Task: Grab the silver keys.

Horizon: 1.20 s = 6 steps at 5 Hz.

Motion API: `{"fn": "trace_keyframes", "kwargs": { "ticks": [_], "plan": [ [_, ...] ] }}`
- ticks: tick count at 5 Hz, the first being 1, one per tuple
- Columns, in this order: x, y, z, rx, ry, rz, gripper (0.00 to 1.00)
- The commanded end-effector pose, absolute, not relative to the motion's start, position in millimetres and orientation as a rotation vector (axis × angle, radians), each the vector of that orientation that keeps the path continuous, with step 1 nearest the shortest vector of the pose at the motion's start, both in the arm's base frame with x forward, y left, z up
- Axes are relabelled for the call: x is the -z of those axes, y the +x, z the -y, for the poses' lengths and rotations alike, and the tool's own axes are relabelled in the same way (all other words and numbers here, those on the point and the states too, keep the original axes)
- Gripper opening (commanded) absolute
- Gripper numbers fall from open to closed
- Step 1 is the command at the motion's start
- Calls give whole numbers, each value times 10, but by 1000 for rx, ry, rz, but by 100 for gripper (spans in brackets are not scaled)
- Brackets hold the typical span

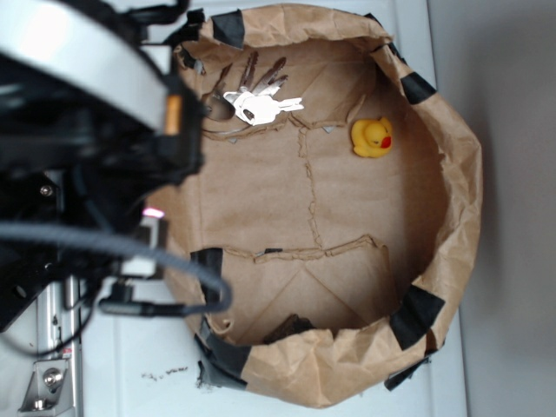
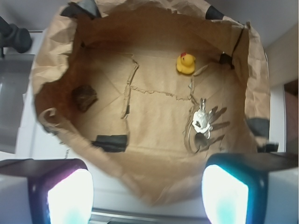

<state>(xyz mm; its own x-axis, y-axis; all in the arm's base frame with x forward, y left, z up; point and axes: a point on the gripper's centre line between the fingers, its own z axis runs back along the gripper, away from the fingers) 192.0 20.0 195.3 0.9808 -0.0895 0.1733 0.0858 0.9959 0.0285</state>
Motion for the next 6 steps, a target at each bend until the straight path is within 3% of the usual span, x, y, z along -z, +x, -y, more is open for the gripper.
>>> {"fn": "trace_keyframes", "kwargs": {
  "ticks": [1,3,6],
  "plan": [
    [-1640,2301,-293,56,100,145,100],
    [-1177,2580,-411,55,232,118,100],
    [-1177,2580,-411,55,232,118,100]
  ]
}}
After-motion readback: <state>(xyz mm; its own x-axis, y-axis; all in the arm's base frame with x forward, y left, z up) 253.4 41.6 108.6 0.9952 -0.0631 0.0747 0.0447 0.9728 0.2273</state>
